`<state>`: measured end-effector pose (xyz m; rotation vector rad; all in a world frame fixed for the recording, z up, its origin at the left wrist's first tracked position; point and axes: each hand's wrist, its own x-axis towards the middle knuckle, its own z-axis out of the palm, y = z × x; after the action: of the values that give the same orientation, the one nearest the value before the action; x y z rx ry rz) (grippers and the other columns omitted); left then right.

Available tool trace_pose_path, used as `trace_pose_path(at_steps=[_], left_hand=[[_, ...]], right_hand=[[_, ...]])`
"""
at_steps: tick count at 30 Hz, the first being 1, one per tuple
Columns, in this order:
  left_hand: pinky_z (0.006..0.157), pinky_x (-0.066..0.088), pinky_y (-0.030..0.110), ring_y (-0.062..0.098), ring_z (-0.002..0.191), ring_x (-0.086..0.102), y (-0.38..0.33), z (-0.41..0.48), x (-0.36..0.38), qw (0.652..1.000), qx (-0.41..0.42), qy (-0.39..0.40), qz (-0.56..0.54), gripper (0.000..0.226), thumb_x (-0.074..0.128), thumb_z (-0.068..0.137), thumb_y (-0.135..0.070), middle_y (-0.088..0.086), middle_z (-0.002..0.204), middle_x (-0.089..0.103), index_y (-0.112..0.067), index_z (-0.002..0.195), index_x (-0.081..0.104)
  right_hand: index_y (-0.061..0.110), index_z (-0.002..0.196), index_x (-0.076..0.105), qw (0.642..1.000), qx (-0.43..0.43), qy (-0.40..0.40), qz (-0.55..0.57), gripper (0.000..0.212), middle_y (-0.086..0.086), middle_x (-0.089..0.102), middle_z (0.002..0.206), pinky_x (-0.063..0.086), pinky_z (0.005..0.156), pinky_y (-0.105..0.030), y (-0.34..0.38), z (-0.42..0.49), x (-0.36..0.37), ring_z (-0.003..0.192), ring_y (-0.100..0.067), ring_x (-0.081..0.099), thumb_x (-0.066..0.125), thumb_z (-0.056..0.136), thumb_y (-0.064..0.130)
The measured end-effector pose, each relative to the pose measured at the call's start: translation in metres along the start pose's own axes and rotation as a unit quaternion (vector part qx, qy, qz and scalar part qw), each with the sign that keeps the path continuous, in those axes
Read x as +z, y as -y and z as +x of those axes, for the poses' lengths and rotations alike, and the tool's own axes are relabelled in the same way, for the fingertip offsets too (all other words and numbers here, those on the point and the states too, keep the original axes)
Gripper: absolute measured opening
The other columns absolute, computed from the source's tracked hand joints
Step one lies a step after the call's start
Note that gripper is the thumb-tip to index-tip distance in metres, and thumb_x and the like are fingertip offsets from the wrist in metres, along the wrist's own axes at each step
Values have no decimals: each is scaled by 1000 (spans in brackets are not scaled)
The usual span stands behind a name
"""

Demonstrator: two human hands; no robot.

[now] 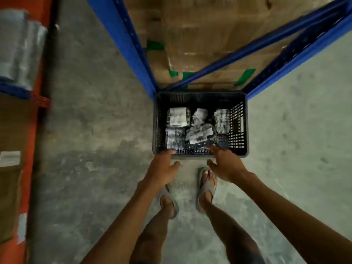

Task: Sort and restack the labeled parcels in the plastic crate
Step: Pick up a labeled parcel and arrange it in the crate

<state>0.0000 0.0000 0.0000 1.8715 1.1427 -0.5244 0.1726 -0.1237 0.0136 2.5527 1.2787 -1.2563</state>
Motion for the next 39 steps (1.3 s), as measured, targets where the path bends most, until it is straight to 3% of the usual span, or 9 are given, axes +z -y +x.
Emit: trace_pose_path(at_steps=[4, 8, 13, 19, 23, 30, 33, 36, 39], left_hand=[[86, 42, 23, 27, 117, 60, 46, 135, 64, 998, -2, -56, -18, 48, 57, 92, -25, 11, 133, 60, -14, 138, 52], [98, 48, 34, 30, 120, 58, 85, 253, 110, 994, 22, -110, -8, 43, 53, 94, -18, 15, 135, 58, -10, 136, 54], [100, 49, 39, 33, 116, 59, 112, 350, 127, 984, 23, -174, 11, 44, 53, 93, -22, 17, 132, 58, -8, 135, 53], [106, 43, 39, 36, 127, 51, 128, 407, 113, 973, -6, -229, 13, 46, 46, 94, -24, 20, 139, 53, -5, 136, 47], [98, 49, 40, 39, 121, 55, 124, 422, 107, 961, -25, -272, -30, 58, 43, 96, -34, 21, 139, 52, -5, 145, 33], [106, 40, 34, 36, 133, 47, 120, 412, 112, 985, -53, -157, -53, 57, 36, 99, -36, 22, 149, 44, 1, 141, 47], [103, 42, 31, 33, 131, 48, 117, 403, 111, 982, -47, -119, -139, 54, 45, 96, -29, 20, 149, 44, -1, 142, 45], [106, 45, 41, 35, 126, 53, 116, 398, 107, 971, -32, -101, -214, 50, 49, 92, -23, 22, 142, 51, 1, 136, 50], [103, 47, 44, 38, 124, 53, 114, 386, 97, 965, -27, -103, -239, 53, 49, 87, -24, 23, 139, 52, 0, 134, 52]], right_hand=[[22, 144, 39, 998, -33, -47, 10, 53, -13, 65, 129, 56, 89, -43, -30, 135, 70, 103, -30, 68, 52, 93, 28], [20, 141, 43, 991, -68, -115, 6, 51, -16, 70, 116, 55, 78, -34, -56, 257, 126, 94, -29, 70, 52, 92, 29], [16, 116, 60, 970, -80, -220, -64, 33, -16, 72, 102, 51, 89, -44, -66, 360, 156, 98, -36, 66, 56, 87, 33], [7, 87, 64, 980, -35, -194, 30, 34, -17, 70, 92, 46, 64, -30, -65, 413, 171, 87, -35, 67, 53, 89, 40], [5, 129, 51, 990, -18, -140, 27, 60, -23, 58, 129, 48, 84, -36, -72, 423, 194, 113, -38, 58, 52, 87, 48], [14, 119, 58, 989, -2, -46, 144, 46, -13, 61, 124, 50, 98, -40, -74, 404, 210, 116, -35, 59, 55, 82, 41], [4, 117, 58, 963, 26, -28, 265, 40, -19, 64, 118, 56, 88, -44, -67, 402, 202, 102, -38, 65, 59, 81, 22], [0, 115, 55, 961, 19, -18, 275, 34, -18, 58, 110, 49, 65, -38, -69, 400, 193, 85, -29, 57, 60, 83, 7], [1, 103, 60, 976, -46, -49, 209, 25, -16, 61, 102, 52, 73, -38, -75, 393, 188, 92, -25, 59, 65, 79, -4]])
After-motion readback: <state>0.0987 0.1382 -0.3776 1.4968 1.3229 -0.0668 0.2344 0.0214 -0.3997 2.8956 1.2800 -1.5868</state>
